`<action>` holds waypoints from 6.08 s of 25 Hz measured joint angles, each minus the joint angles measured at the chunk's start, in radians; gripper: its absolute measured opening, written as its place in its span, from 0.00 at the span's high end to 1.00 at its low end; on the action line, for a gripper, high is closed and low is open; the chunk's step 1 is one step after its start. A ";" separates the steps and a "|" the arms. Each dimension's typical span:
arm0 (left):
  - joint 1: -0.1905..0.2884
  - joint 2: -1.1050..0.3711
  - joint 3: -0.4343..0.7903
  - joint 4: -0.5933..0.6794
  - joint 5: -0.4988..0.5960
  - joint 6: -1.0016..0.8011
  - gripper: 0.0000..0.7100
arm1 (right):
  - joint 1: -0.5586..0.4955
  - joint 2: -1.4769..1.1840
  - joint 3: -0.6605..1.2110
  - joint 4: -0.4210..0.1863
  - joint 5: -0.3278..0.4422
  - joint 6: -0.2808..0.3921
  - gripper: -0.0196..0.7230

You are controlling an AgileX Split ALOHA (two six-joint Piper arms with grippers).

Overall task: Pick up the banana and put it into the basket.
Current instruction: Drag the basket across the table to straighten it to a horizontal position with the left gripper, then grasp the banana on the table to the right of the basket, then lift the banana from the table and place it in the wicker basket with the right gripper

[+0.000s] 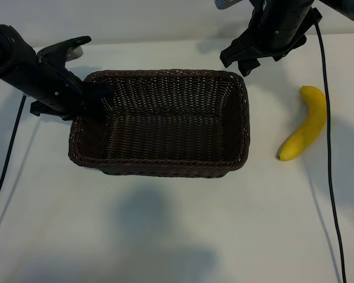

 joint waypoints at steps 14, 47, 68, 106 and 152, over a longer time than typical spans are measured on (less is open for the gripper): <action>0.000 -0.019 -0.002 -0.018 0.055 -0.025 0.09 | 0.000 0.000 0.000 0.000 0.001 -0.001 0.17; 0.000 -0.328 -0.002 0.177 0.134 -0.152 0.16 | -0.233 -0.074 0.000 -0.021 0.151 0.141 0.17; 0.000 -0.328 -0.002 0.157 0.100 -0.152 0.16 | -0.320 -0.079 0.532 0.102 -0.412 0.184 0.17; 0.000 -0.328 -0.002 0.157 0.107 -0.152 0.17 | -0.227 -0.026 0.484 0.068 -0.326 0.204 0.43; 0.000 -0.328 -0.002 0.130 0.136 -0.137 0.17 | 0.143 -0.096 0.203 0.179 -0.146 -0.224 0.43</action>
